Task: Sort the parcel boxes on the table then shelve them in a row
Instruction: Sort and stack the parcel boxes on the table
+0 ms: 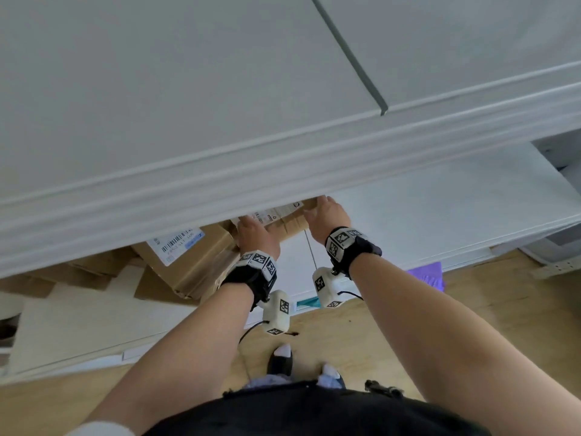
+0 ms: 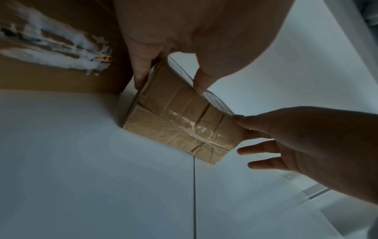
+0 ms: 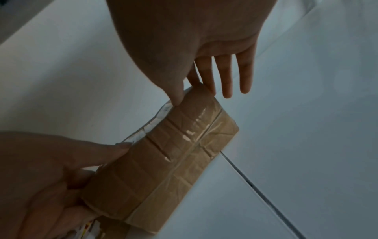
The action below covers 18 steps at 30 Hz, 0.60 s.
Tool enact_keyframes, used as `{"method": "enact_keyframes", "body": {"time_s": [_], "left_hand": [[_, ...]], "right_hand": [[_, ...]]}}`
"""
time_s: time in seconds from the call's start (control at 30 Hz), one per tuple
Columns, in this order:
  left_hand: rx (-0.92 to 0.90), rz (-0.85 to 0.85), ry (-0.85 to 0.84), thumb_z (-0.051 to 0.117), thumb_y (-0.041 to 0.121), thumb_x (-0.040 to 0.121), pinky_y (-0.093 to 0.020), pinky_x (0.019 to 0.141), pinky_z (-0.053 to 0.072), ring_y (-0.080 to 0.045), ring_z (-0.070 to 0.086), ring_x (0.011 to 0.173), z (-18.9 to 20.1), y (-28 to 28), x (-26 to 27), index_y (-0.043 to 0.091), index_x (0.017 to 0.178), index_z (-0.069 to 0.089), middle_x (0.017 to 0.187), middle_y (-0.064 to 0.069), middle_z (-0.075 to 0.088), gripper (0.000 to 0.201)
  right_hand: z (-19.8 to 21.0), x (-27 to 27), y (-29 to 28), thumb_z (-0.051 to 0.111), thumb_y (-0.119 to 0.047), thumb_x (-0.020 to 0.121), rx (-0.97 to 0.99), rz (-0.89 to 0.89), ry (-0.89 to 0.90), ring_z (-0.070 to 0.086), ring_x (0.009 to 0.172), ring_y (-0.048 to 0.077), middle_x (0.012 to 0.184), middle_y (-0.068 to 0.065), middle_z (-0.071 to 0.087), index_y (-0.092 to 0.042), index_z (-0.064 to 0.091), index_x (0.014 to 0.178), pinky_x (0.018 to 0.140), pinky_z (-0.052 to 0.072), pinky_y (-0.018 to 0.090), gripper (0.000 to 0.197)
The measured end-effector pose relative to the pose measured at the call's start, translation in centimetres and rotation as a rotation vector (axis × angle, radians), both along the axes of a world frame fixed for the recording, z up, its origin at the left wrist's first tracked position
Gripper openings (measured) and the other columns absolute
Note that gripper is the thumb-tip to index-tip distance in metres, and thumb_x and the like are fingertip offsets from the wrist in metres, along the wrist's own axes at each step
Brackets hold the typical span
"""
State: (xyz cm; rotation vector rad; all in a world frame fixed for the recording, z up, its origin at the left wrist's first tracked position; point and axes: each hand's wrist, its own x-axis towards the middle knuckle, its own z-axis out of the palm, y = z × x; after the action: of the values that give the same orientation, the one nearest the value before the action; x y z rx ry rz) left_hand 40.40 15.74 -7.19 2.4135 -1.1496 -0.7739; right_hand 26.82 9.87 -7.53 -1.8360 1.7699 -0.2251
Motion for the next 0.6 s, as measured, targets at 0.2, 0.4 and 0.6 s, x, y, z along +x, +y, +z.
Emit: {"method": "enact_keyframes", "body": {"time_s": [0.2, 0.4, 0.6], "left_hand": [[0.034, -0.067, -0.030, 0.047, 0.025, 0.103, -0.041, 0.101, 0.044, -0.038, 0.047, 0.128, 0.2, 0.2, -1.9, -0.011, 0.149, 0.008, 0.147, -0.026, 0.032, 0.071], [0.023, -0.103, -0.034, 0.051, 0.031, 0.101, -0.041, 0.095, 0.046, -0.036, 0.052, 0.122, 0.9, 1.5, -6.0, 0.000, 0.155, -0.003, 0.147, -0.020, 0.033, 0.082], [0.015, -0.023, -0.009, 0.055, 0.032, 0.098, -0.041, 0.089, 0.050, -0.036, 0.058, 0.113, 1.0, 4.9, -9.0, 0.002, 0.148, 0.023, 0.137, -0.017, 0.044, 0.067]], "right_hand": [[-0.6, -1.2, 0.4, 0.052, -0.037, 0.097, 0.015, -0.149, -0.069, 0.058, 0.107, 0.032, 0.118, 0.012, 0.057, -0.004, 0.050, 0.118, 0.087, 0.049, 0.041, 0.039], [-0.8, -6.0, 2.0, 0.053, -0.044, 0.096, -0.024, -0.236, -0.044, 0.058, 0.101, 0.035, 0.116, 0.014, 0.055, -0.004, 0.044, 0.117, 0.072, 0.041, 0.035, 0.046], [-0.4, -9.2, 5.5, 0.053, -0.041, 0.097, -0.034, -0.197, -0.051, 0.059, 0.098, 0.036, 0.116, 0.014, 0.054, -0.005, 0.045, 0.116, 0.074, 0.042, 0.036, 0.041]]}}
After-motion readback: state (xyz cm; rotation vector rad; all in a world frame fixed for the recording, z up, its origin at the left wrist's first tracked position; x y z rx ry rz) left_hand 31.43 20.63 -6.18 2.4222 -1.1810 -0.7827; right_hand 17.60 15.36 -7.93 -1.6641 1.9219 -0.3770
